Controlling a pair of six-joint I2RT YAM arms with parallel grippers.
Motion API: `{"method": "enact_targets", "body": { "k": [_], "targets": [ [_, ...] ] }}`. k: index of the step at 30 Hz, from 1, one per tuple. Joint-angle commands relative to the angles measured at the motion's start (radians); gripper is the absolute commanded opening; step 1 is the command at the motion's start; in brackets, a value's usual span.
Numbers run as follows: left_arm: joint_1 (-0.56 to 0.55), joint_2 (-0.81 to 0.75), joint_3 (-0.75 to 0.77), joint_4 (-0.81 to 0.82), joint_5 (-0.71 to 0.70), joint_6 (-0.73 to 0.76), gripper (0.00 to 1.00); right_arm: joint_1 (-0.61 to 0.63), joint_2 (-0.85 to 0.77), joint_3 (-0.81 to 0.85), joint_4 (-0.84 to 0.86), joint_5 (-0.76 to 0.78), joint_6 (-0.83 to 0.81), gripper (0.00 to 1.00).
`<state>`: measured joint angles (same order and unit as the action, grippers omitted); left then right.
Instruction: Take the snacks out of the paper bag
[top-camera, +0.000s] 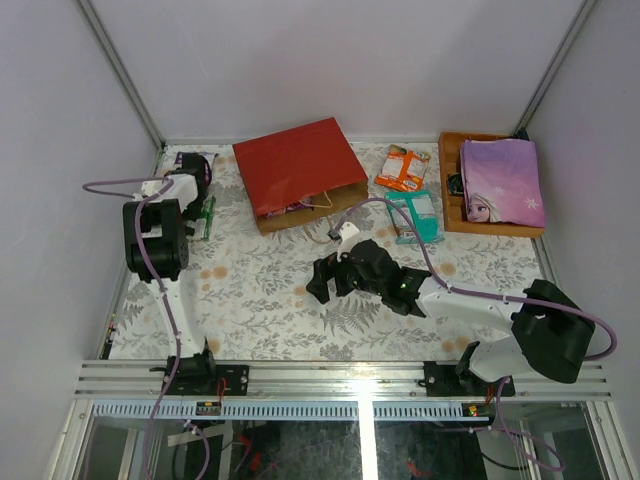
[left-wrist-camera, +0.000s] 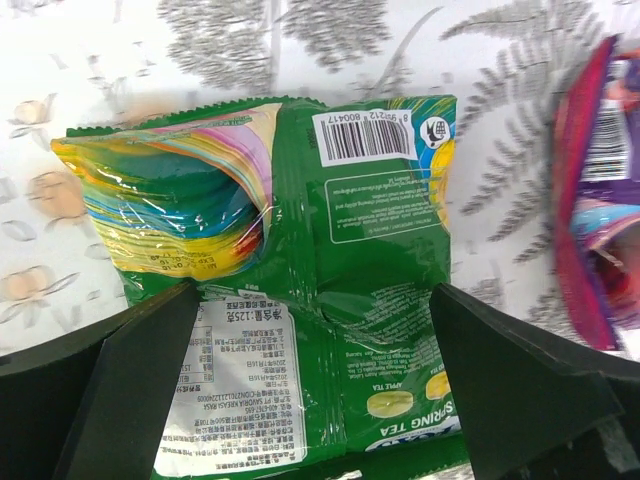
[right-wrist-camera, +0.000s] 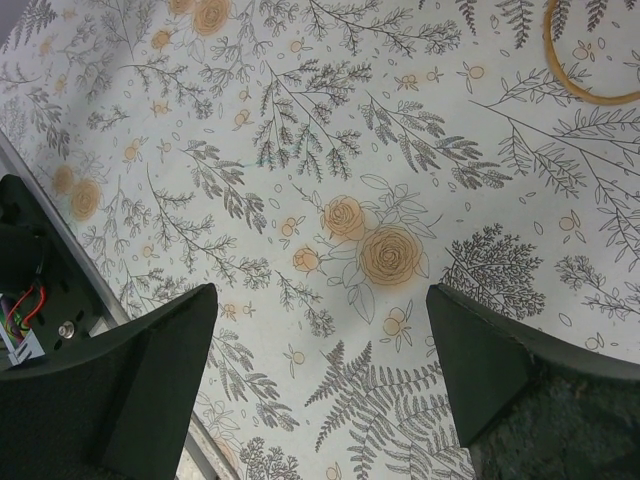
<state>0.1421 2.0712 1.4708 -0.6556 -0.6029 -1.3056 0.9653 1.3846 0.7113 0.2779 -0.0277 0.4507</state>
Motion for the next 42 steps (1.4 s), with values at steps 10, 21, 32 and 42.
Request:
{"method": "enact_targets", "body": {
  "k": [10,21,32,42],
  "targets": [
    [0.004,0.092,0.212,-0.019,-0.081,0.076,1.00,-0.013,-0.071,-0.007,0.000,-0.081,-0.073,0.93],
    [-0.033,-0.160,0.141,0.179,-0.019,0.283,1.00,-0.015,-0.115,-0.036,0.007,-0.072,-0.093,0.99],
    [-0.172,-0.538,-0.240,0.629,0.403,0.790,1.00,-0.020,-0.165,-0.129,0.183,0.022,0.035,0.99],
    [-0.172,-0.733,-0.503,0.871,0.676,0.805,1.00,-0.080,-0.062,-0.165,0.384,0.196,0.266,0.99]
  ]
}}
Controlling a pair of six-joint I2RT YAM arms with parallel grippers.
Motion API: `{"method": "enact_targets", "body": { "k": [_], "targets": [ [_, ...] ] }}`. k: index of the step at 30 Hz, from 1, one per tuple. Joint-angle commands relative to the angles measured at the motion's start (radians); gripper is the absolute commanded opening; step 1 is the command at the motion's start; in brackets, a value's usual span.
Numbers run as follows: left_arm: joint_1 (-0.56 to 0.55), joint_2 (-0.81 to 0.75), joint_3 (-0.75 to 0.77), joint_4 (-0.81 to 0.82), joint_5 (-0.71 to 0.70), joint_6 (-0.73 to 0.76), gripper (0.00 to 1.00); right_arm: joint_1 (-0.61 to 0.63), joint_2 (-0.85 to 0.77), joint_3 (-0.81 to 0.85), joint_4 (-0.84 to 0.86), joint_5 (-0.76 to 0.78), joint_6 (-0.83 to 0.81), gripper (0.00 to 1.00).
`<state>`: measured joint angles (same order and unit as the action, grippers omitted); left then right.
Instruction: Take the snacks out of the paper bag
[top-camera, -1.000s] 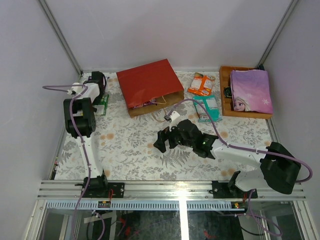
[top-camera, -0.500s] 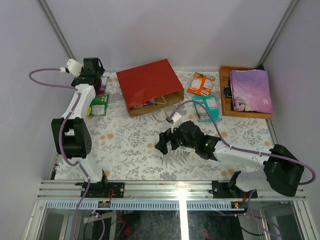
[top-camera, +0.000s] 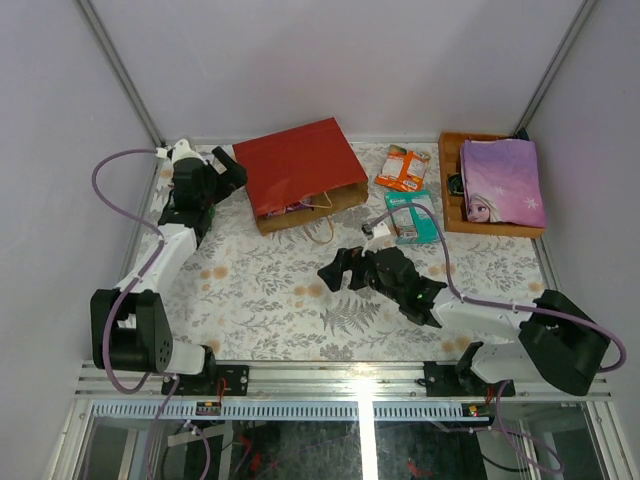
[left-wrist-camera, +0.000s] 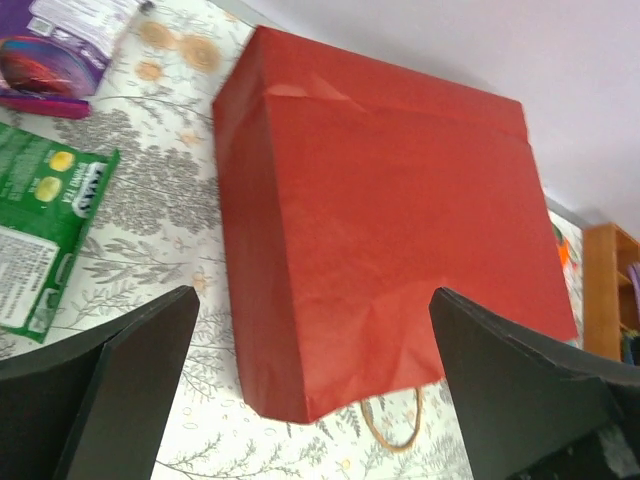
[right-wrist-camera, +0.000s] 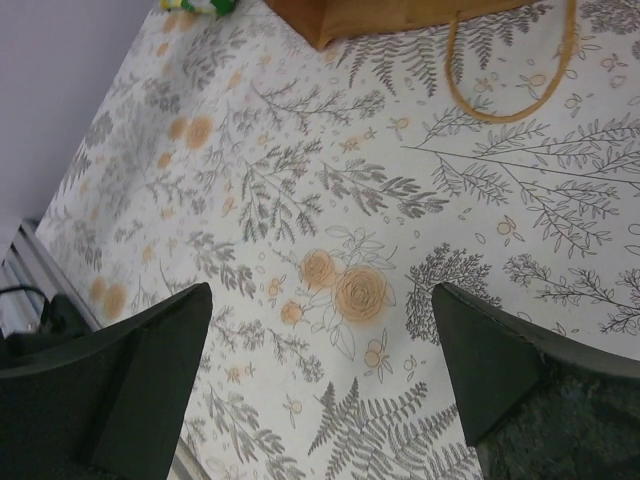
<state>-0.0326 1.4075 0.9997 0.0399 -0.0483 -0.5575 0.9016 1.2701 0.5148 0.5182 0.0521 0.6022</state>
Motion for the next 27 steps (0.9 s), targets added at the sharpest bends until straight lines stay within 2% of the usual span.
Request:
{"method": "enact_targets", "body": {
  "k": [1,5,7,11,13,16,21,27],
  "targets": [
    [0.003,-0.093,-0.041,0.176,0.119,0.064,1.00,-0.021,0.077,0.026,0.184,0.152,0.142,0.99],
    [0.003,-0.159,-0.045,0.137,0.076,0.102,1.00,-0.036,0.201,-0.011,0.452,0.289,0.289,0.99],
    [0.003,-0.185,-0.040,0.114,0.061,0.121,1.00,-0.038,0.287,0.000,0.544,0.373,0.382,0.95],
    [0.003,-0.211,-0.023,0.080,0.100,0.153,1.00,-0.058,0.512,0.096,0.709,0.379,0.543,0.82],
    [0.002,-0.221,-0.017,0.072,0.109,0.156,1.00,-0.068,0.604,0.173,0.716,0.359,0.631,0.75],
    [-0.003,-0.231,-0.013,0.073,0.107,0.172,1.00,-0.072,0.711,0.281,0.745,0.352,0.689,0.69],
    [-0.024,-0.234,-0.013,0.070,0.056,0.190,1.00,-0.079,0.824,0.441,0.668,0.372,0.755,0.67],
    [-0.026,-0.253,-0.029,0.075,0.052,0.201,1.00,-0.099,0.960,0.577,0.565,0.391,0.925,0.65]
  ]
}}
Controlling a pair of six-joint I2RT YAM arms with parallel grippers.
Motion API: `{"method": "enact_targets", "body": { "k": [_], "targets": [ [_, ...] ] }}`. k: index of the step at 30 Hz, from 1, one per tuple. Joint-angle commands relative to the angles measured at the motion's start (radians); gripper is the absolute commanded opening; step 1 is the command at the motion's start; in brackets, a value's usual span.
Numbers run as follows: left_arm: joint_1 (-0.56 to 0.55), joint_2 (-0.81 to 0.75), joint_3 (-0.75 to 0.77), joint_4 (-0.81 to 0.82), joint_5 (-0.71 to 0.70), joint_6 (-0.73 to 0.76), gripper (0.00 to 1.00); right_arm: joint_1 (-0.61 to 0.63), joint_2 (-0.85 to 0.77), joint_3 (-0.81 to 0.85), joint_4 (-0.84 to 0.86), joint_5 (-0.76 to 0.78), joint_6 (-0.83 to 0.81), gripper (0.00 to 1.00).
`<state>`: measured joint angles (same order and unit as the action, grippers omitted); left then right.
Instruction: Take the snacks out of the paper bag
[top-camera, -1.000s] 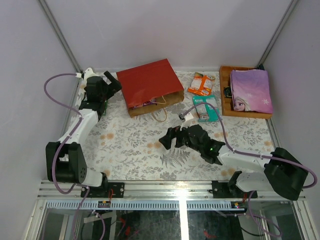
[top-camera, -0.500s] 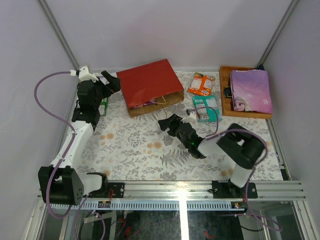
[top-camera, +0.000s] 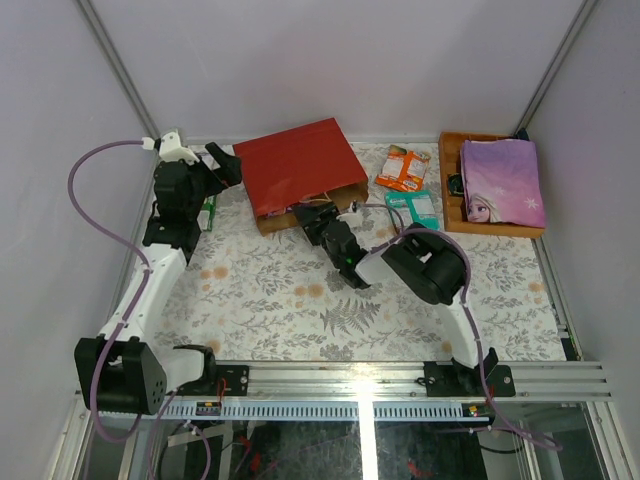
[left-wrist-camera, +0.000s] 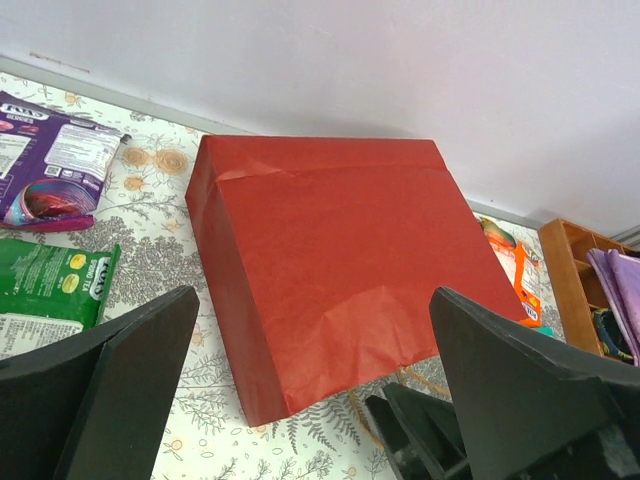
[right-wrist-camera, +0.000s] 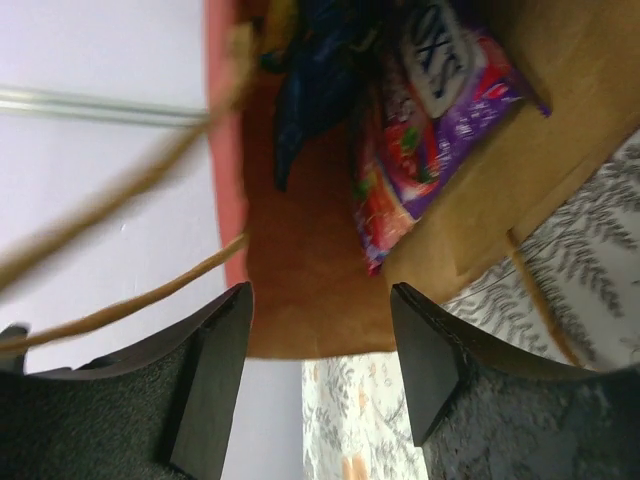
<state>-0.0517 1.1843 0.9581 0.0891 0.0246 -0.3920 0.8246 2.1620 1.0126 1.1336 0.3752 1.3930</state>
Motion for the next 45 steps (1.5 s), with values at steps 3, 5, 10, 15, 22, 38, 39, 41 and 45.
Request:
{"method": "enact_targets", "body": {
  "k": [3,5,10,15,22,38,39,41,45],
  "targets": [
    [-0.007,-0.034,0.005,0.031,-0.031,0.036,1.00,-0.029,0.104,0.141,-0.126,0.095,0.191,0.66],
    [-0.007,-0.035,0.006,0.028,-0.040,0.036,1.00,-0.036,0.130,0.169,-0.136,0.096,0.221,0.66],
    [-0.007,-0.030,0.004,0.031,-0.047,0.036,1.00,-0.056,0.179,0.243,-0.181,0.122,0.252,0.66],
    [-0.008,-0.029,0.005,0.029,-0.051,0.041,1.00,-0.076,0.218,0.309,-0.279,0.129,0.306,0.66],
    [-0.007,-0.020,0.004,0.034,-0.065,0.048,1.00,-0.085,0.240,0.379,-0.456,0.131,0.365,0.66],
    [-0.027,0.021,0.046,-0.027,-0.139,0.114,1.00,-0.069,0.268,0.431,-0.512,0.105,0.371,0.00],
    [-0.026,0.025,0.050,-0.034,-0.151,0.120,1.00,-0.068,0.248,0.401,-0.492,0.104,0.364,0.00],
    [-0.026,0.038,0.060,-0.047,-0.165,0.128,1.00,-0.067,0.200,0.337,-0.450,0.085,0.341,0.00],
    [-0.025,0.061,0.075,-0.065,-0.197,0.130,1.00,-0.068,0.063,0.163,-0.344,0.065,0.304,0.00]
  ]
}}
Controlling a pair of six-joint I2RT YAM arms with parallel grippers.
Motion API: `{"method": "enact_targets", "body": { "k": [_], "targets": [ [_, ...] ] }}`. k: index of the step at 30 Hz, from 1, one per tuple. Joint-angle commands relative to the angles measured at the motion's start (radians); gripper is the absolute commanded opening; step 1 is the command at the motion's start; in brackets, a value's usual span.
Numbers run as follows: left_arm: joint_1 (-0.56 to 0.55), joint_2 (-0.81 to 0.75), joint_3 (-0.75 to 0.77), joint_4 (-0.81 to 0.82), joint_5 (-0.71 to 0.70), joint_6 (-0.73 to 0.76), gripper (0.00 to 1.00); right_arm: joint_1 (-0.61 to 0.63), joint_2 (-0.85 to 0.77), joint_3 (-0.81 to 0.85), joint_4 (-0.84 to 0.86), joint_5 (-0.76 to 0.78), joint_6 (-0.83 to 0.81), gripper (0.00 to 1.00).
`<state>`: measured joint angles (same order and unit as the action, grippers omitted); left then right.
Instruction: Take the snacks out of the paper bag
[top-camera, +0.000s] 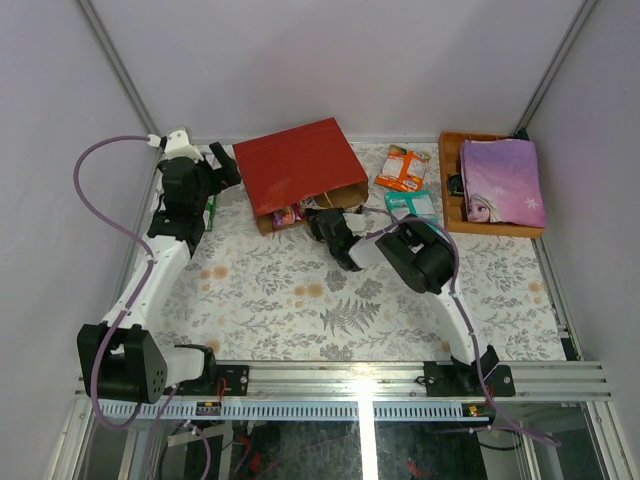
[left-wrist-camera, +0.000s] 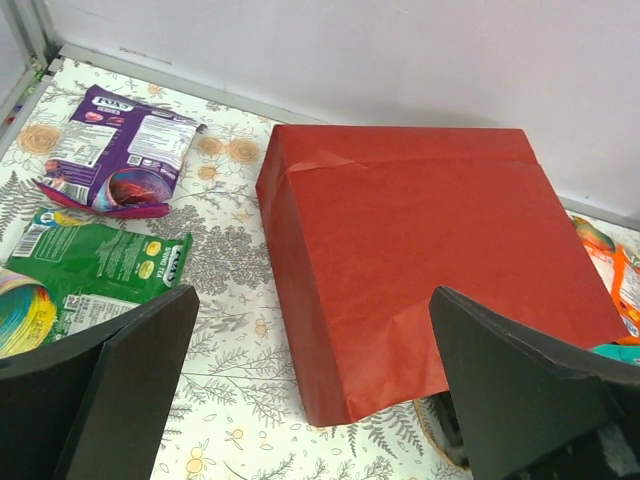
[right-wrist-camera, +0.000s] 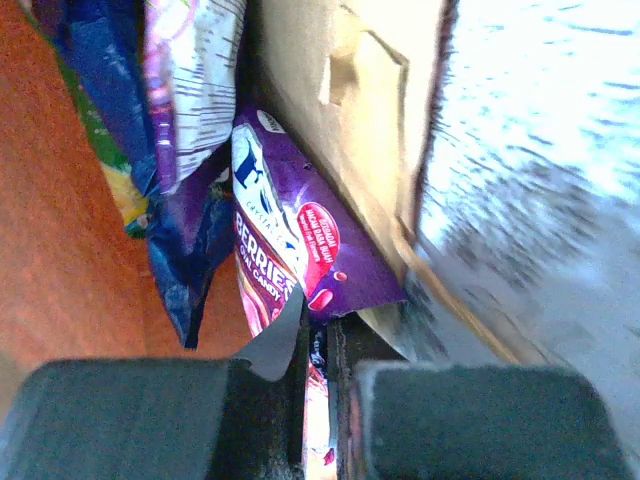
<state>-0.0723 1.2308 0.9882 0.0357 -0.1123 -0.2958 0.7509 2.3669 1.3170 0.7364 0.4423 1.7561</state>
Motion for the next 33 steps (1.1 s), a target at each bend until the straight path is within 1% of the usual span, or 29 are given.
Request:
{"method": "enact_targets", "body": {
  "k": [1,3,4,8,10,12,15,18,20,21,25,29,31,33],
  "targets": [
    [0.002,0.019,0.045,-0.012,-0.067,0.036,1.00,0.007,-0.180,-0.199,0.082,-0.007,-0.062,0.00],
    [0.016,0.020,0.044,-0.015,-0.069,0.031,1.00,0.007,-0.283,-0.315,0.139,-0.044,-0.065,0.00],
    [0.022,0.019,0.042,-0.016,-0.069,0.029,1.00,0.009,-0.325,-0.405,0.168,-0.068,-0.067,0.00],
    [0.037,0.007,0.037,-0.016,-0.068,0.006,1.00,0.026,-0.512,-0.675,0.253,-0.147,-0.089,0.00],
    [0.037,0.000,0.032,-0.014,-0.065,-0.003,1.00,0.041,-0.606,-0.781,0.237,-0.171,-0.128,0.00],
    [0.039,-0.008,0.029,-0.012,-0.062,-0.007,1.00,0.057,-0.688,-0.858,0.186,-0.194,-0.179,0.00],
    [0.039,-0.013,0.034,-0.021,-0.042,-0.007,1.00,0.081,-0.812,-0.915,0.081,-0.230,-0.266,0.00],
    [0.039,-0.019,0.034,-0.019,-0.001,-0.012,1.00,0.115,-0.894,-0.904,-0.068,-0.239,-0.378,0.00],
    [0.040,-0.027,0.034,-0.020,0.017,-0.025,1.00,0.145,-0.922,-0.865,-0.172,-0.236,-0.460,0.00],
    [0.040,-0.034,0.036,-0.023,0.020,-0.032,1.00,0.155,-0.925,-0.845,-0.197,-0.245,-0.502,0.00],
    [0.039,-0.064,0.042,-0.038,0.033,-0.093,1.00,0.199,-0.879,-0.779,-0.181,-0.310,-0.607,0.00],
    [0.040,-0.076,0.054,-0.062,0.074,-0.134,1.00,0.257,-0.757,-0.655,-0.209,-0.404,-0.653,0.00],
    [0.039,-0.077,0.077,-0.100,0.074,-0.141,1.00,0.288,-0.695,-0.610,-0.173,-0.442,-0.666,0.00],
    [0.039,-0.081,0.100,-0.136,0.061,-0.143,1.00,0.310,-0.635,-0.550,-0.175,-0.473,-0.681,0.00]
  ]
}}
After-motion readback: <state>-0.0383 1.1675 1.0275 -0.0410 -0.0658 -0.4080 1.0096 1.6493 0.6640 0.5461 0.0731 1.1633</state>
